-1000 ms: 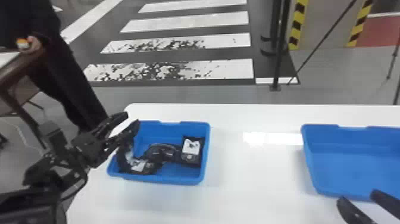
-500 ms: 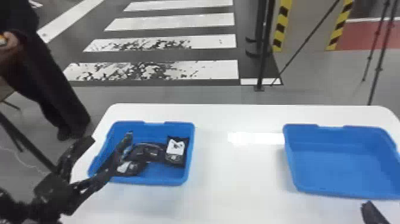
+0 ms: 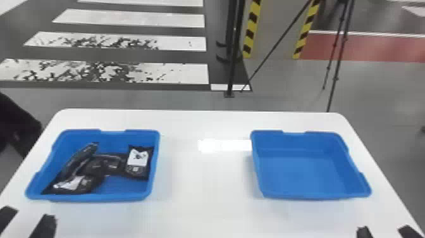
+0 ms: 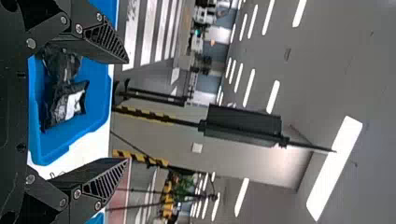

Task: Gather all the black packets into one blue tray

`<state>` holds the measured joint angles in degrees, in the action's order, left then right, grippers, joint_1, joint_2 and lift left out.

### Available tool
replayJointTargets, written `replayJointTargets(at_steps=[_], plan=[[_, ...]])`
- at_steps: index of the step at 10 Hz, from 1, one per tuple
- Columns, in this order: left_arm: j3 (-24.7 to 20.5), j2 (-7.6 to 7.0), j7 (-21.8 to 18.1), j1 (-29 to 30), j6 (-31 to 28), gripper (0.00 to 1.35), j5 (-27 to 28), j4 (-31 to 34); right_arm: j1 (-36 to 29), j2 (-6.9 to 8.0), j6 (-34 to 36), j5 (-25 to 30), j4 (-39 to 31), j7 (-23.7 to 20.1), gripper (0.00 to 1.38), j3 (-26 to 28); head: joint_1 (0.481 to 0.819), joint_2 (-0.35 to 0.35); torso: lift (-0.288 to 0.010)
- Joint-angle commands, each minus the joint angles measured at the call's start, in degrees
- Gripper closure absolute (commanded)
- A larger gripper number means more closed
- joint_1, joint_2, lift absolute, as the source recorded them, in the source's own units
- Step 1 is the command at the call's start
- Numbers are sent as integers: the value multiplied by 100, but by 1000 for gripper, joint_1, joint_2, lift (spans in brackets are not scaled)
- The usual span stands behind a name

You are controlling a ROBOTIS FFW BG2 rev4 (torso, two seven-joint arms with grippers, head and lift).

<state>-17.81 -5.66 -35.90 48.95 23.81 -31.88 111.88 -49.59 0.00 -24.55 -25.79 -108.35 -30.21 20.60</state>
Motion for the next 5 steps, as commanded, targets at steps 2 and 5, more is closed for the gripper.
replayJointTargets(at_steps=[2,5], plan=[[-184,311,417,842,-244,308,-68,716,-159,5,-77,65,-113,23,163,8,695,-61,-110],[-904,581,690,1250,-1397,306,1120,1953,-201,5,-175,180,-155,85,163,43,695,-50,-110]])
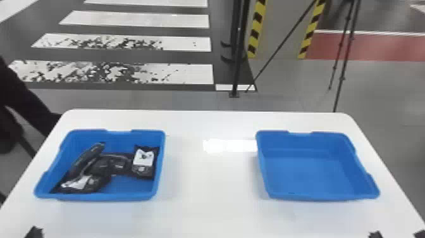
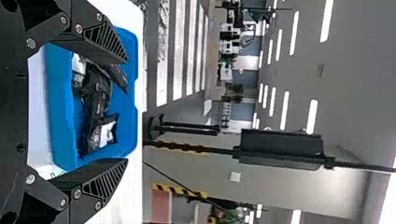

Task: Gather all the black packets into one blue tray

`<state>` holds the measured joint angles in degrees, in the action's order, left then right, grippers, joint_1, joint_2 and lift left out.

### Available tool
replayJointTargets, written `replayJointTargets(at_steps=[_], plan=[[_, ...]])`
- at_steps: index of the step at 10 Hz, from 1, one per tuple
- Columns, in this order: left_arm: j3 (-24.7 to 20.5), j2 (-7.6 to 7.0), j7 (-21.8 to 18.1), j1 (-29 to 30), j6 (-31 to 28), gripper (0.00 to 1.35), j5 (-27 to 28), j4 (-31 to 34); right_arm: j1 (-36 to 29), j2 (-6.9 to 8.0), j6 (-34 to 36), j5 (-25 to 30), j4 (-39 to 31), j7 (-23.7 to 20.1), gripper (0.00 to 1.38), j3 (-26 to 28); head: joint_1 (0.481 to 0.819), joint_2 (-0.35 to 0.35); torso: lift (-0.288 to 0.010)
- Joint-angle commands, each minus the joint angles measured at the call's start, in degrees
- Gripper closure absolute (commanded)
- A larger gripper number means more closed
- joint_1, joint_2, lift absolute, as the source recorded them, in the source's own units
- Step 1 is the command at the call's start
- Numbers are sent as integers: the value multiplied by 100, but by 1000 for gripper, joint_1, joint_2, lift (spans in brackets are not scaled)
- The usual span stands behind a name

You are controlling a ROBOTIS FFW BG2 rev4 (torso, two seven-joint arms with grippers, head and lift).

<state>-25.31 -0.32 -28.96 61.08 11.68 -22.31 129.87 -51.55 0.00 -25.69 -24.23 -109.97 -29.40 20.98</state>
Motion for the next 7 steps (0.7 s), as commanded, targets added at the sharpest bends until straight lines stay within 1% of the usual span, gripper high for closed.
replayJointTargets(at_steps=[1,2,4,7], plan=[[-325,47,-5,51,-605,308,368,421,-6,5,-131,104,21,22,163,39,695,-44,-110],[-337,47,-5,37,-760,308,414,463,8,5,-131,127,21,31,163,50,695,-37,-110],[-245,47,-5,9,-830,308,391,463,22,5,-131,138,7,31,163,50,695,-31,-110],[-211,47,-14,-61,-760,308,414,421,64,5,-131,138,7,40,163,50,695,-44,-110]])
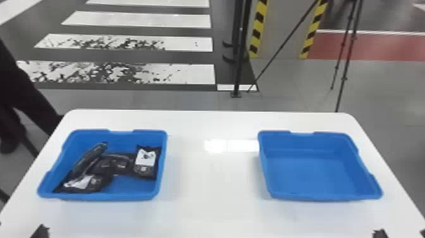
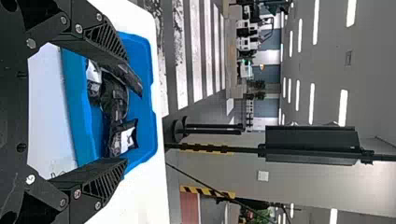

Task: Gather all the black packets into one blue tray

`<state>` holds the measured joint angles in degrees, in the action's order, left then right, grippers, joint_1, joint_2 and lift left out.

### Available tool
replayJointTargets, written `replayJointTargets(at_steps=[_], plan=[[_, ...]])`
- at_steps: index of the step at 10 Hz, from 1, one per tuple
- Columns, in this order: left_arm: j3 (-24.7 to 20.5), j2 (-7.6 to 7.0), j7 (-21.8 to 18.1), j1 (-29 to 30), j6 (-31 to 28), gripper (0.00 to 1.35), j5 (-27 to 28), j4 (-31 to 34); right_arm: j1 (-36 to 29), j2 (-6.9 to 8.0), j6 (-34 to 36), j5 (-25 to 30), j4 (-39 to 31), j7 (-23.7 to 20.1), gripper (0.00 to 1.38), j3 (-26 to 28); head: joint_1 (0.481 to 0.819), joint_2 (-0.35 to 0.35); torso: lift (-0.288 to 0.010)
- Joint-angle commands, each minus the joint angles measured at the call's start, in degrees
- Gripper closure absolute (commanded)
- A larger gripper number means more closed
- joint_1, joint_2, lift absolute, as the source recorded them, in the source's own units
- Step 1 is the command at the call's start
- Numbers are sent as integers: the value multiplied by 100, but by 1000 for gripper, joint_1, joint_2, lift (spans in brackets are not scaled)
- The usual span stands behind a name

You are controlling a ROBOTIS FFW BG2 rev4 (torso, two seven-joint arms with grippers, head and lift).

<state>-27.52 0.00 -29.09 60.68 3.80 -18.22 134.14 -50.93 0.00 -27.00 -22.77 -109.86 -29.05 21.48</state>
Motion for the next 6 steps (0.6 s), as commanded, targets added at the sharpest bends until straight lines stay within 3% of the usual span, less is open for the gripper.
replayJointTargets(at_steps=[1,6], plan=[[44,15,0,-50,56,308,40,-6,17,5,0,3,-4,-4,163,0,695,-45,-110],[101,15,-9,-120,98,308,63,-48,73,5,0,15,38,-4,163,0,695,-56,-110]])
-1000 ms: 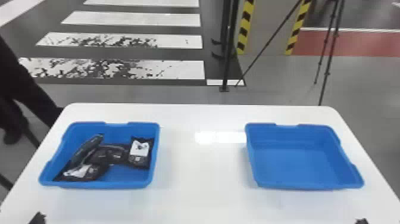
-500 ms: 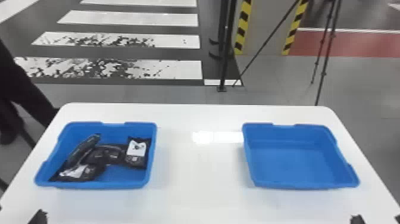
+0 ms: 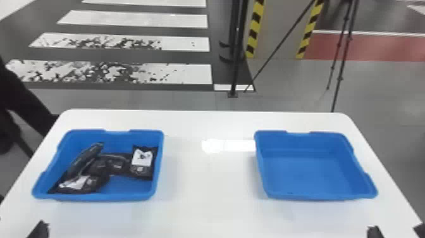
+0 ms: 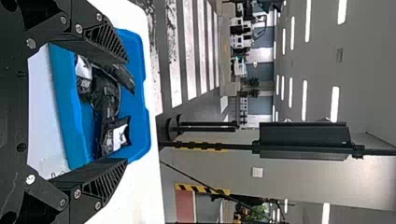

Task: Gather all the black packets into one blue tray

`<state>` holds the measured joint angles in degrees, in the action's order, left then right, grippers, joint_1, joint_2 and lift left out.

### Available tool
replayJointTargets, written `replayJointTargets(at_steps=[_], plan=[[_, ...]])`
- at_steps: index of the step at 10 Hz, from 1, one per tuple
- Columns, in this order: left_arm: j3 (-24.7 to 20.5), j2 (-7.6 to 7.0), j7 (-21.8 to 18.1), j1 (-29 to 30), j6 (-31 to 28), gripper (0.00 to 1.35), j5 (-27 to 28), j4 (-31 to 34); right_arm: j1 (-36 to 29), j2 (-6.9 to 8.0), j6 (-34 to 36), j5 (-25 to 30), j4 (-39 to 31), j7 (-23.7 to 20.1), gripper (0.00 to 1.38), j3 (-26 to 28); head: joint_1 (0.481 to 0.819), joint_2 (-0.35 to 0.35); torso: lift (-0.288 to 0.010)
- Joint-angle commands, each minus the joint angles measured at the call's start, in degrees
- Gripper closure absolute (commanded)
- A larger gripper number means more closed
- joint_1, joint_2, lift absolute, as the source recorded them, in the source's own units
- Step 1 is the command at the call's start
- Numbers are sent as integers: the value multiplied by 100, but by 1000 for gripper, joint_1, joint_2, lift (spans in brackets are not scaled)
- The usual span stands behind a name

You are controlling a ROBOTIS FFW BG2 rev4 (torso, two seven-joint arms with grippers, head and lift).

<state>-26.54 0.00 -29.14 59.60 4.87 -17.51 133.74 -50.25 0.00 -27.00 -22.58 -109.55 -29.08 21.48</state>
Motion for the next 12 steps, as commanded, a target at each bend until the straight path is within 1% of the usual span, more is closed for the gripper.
replayJointTargets(at_steps=[1,8,12], plan=[[15,15,-4,-12,-9,309,-20,-22,5,5,0,-4,22,-1,163,0,695,-59,-110],[106,15,-56,-54,6,315,-157,-148,5,5,0,-107,106,-1,163,0,695,-70,-110],[152,-18,-74,-82,48,321,-237,-233,19,5,0,-141,134,-1,163,0,695,-85,-110]])
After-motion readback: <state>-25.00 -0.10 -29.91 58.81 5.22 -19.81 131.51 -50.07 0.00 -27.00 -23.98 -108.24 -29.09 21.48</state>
